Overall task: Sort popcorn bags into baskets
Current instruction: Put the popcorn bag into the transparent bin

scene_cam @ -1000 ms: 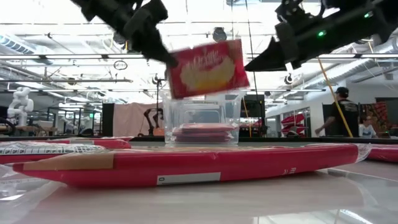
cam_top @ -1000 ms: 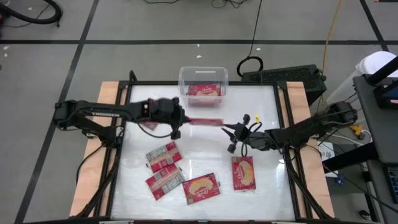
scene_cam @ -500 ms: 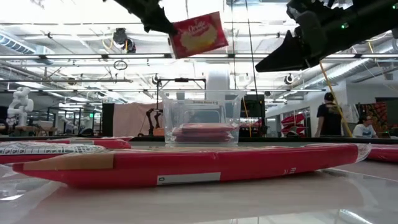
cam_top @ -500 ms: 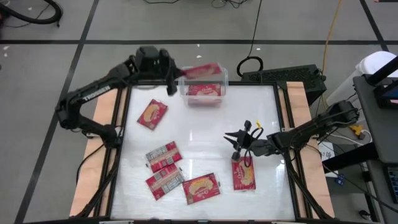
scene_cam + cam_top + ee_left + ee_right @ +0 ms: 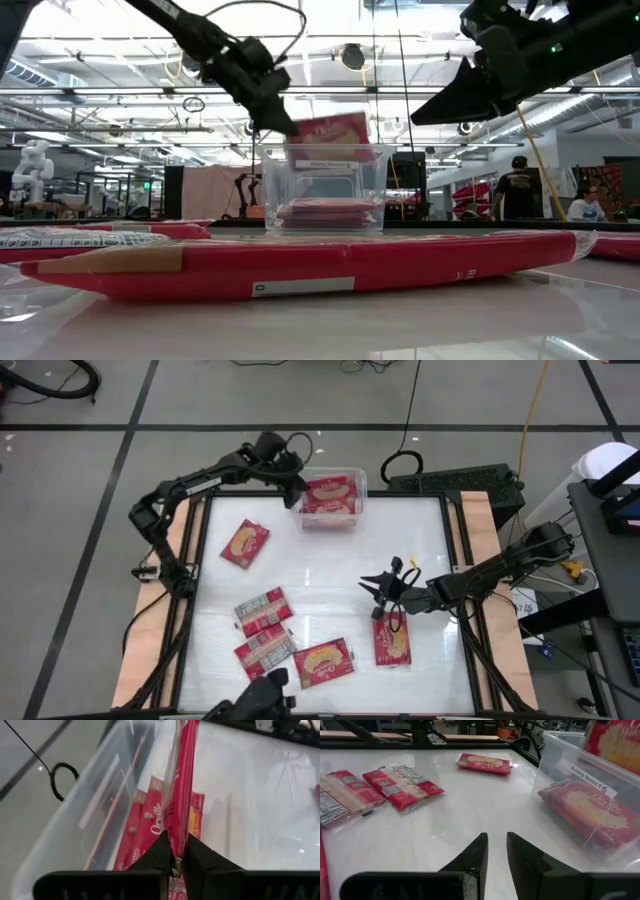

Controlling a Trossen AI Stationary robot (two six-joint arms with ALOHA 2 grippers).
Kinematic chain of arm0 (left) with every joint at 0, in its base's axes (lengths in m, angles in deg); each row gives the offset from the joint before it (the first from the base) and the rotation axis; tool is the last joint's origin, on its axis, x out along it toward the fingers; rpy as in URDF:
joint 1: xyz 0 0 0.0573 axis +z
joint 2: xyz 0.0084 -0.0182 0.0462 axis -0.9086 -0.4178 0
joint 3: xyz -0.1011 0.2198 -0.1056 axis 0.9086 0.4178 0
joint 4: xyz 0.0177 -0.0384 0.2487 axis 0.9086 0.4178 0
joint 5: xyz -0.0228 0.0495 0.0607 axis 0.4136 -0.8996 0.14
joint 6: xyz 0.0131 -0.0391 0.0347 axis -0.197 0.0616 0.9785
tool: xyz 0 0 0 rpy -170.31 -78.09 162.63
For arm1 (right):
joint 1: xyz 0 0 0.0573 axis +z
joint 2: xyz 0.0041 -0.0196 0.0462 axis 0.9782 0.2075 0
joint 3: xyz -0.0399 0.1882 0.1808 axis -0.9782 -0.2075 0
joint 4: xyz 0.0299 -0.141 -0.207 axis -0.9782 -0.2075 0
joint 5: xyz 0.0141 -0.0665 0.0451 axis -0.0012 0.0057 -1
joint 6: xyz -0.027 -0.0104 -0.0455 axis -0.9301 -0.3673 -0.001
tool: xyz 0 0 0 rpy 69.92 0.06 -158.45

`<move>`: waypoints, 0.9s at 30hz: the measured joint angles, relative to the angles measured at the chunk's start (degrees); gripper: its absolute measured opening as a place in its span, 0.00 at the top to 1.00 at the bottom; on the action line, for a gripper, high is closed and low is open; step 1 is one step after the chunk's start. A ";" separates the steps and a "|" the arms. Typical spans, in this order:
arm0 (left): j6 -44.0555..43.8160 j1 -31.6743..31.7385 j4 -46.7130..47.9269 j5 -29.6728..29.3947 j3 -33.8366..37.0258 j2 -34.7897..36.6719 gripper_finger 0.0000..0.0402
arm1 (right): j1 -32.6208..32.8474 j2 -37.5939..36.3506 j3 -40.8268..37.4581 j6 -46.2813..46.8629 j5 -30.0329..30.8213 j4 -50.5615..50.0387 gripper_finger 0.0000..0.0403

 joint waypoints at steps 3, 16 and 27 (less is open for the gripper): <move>0.21 -0.02 -0.84 0.02 0.00 -2.21 0.94 | 0.00 0.00 0.00 -0.01 0.04 0.04 0.84; 1.00 0.31 -0.67 -0.07 0.00 -3.59 0.90 | 0.00 0.00 0.00 -0.08 0.03 0.04 0.84; -0.24 -0.13 1.33 -2.31 0.00 -3.59 0.85 | 0.00 0.00 0.00 0.20 0.02 0.04 0.84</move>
